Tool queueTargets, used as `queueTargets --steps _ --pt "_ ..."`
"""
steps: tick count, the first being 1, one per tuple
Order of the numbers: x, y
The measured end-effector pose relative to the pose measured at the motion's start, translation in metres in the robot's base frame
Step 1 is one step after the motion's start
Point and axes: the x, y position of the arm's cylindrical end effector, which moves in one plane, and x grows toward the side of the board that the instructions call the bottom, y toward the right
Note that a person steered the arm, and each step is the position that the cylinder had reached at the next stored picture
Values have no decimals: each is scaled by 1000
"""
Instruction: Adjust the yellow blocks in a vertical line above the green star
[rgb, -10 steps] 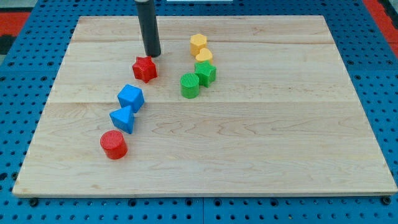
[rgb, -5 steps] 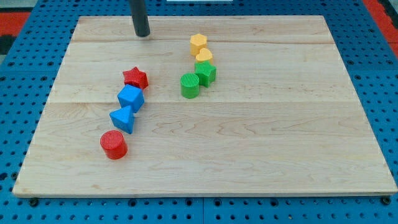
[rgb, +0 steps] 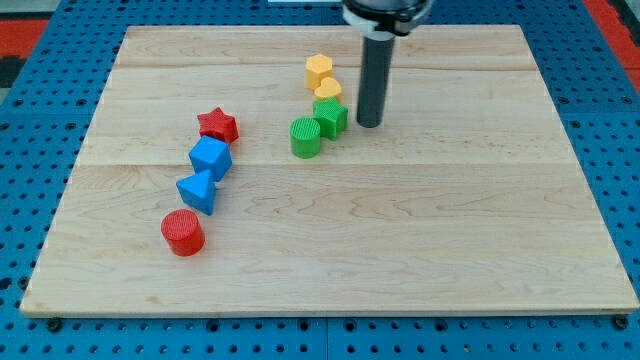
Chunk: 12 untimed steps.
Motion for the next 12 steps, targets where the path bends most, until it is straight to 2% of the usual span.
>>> queueTargets --steps 2,3,4,5,9,10,11,12 --pt "-6 -22" --pt "-10 18" --pt "-32 19" --pt "-46 -8" --pt "-109 -44" --pt "-94 3" --pt "-68 16" --pt "-68 -32"
